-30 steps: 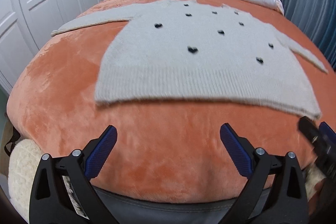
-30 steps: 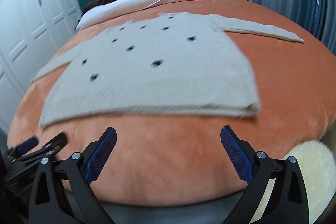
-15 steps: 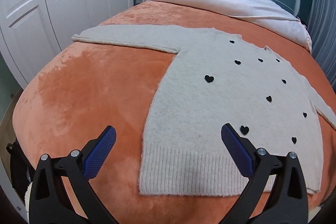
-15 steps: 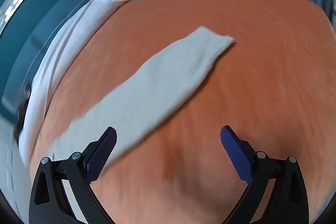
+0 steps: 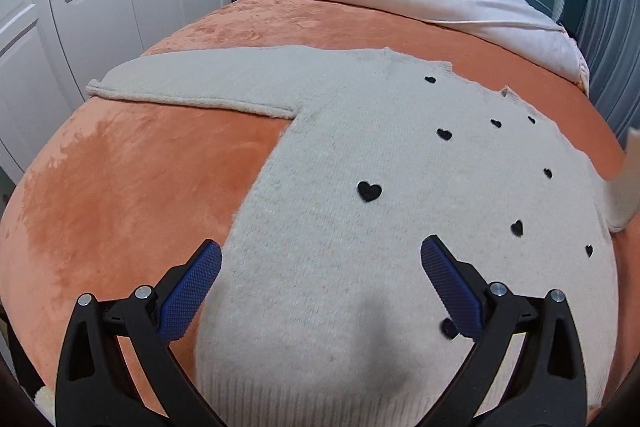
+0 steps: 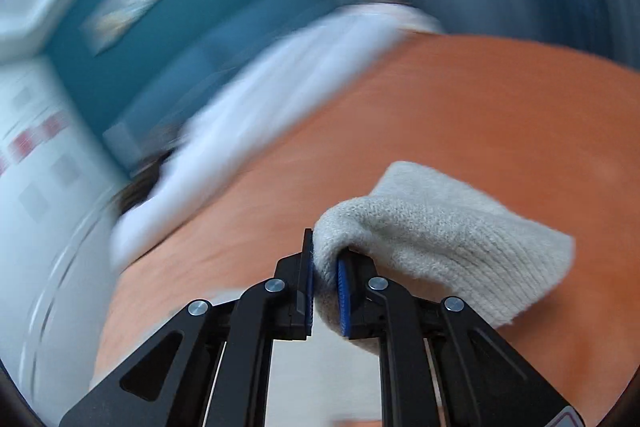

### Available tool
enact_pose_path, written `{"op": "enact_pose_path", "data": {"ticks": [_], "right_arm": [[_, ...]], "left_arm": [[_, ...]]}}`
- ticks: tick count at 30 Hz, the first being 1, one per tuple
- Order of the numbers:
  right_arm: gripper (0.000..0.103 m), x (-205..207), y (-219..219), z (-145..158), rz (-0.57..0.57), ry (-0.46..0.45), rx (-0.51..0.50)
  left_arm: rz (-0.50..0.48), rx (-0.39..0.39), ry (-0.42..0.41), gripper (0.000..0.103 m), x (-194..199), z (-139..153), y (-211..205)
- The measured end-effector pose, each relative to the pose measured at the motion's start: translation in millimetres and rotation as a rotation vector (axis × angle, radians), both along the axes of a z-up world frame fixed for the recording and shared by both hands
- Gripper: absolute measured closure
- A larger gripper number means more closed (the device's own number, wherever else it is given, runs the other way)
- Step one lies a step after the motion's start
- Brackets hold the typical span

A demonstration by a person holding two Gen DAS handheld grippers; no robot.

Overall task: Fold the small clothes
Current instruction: 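Grasp the sweater sleeve cuff with the right tool and lift it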

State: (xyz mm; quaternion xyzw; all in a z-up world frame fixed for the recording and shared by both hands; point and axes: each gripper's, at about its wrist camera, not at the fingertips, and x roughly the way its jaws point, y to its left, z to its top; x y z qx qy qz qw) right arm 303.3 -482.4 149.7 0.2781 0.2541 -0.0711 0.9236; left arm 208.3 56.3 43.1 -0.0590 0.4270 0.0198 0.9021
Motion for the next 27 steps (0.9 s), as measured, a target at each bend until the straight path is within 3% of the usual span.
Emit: {"op": "enact_pose_path", "data": {"ticks": [3,4,5,6,8,12,13,15,19,22,23,24,25,26,27], "right_arm": [[0.086,30,115,-3,0.324,-0.022,0.049],[0.081,35,142,-14,0.396,-0.007,0.066],[0.069,41,171,-30,0.459,0.029,0.058],[0.064,46,195,-47,0.495,0.077,0.031],[0.064,42,225,-84,0.499,0.173,-0.006],[0.062,2,191,-104,0.344,0.208,0.106],[0.058,-11,181,-106,0.311,0.207,0.121],[0.052,-32,154,-105,0.237,0.214,0.139],[0.048,-45,106,-132,0.142,0.264,0.233],[0.049,-37,83,-147,0.070,0.270,0.297],[0.051,-34,78,-151,0.048,0.266,0.320],[0.051,-32,76,-154,0.029,0.264,0.330],[0.062,-25,74,-153,0.017,0.257,0.337],[0.093,-17,74,-149,0.017,0.243,0.334],[0.094,-11,75,-139,0.020,0.219,0.318]], "left_arm": [[-0.009,-0.051,-0.022,0.005,16,9,-4],[-0.017,-0.066,-0.028,0.005,23,13,-7],[-0.029,-0.085,-0.036,0.005,29,17,-9],[-0.035,-0.098,-0.037,0.005,35,19,-11],[-0.067,-0.152,-0.030,0.005,54,23,-18],[-0.125,-0.249,0.006,0.005,102,18,-36],[-0.123,-0.263,0.012,0.005,115,13,-39],[-0.088,-0.303,0.061,0.005,147,-6,-44],[0.024,-0.481,0.158,0.006,191,-46,-41],[0.121,-0.503,0.159,0.014,205,-53,-39],[0.134,-0.494,0.157,0.031,209,-52,-41],[0.125,-0.495,0.156,0.061,212,-50,-43],[0.119,-0.477,0.169,0.072,217,-47,-46],[0.101,-0.486,0.149,0.101,220,-40,-47],[0.070,-0.514,0.124,0.100,220,-32,-47]]}}
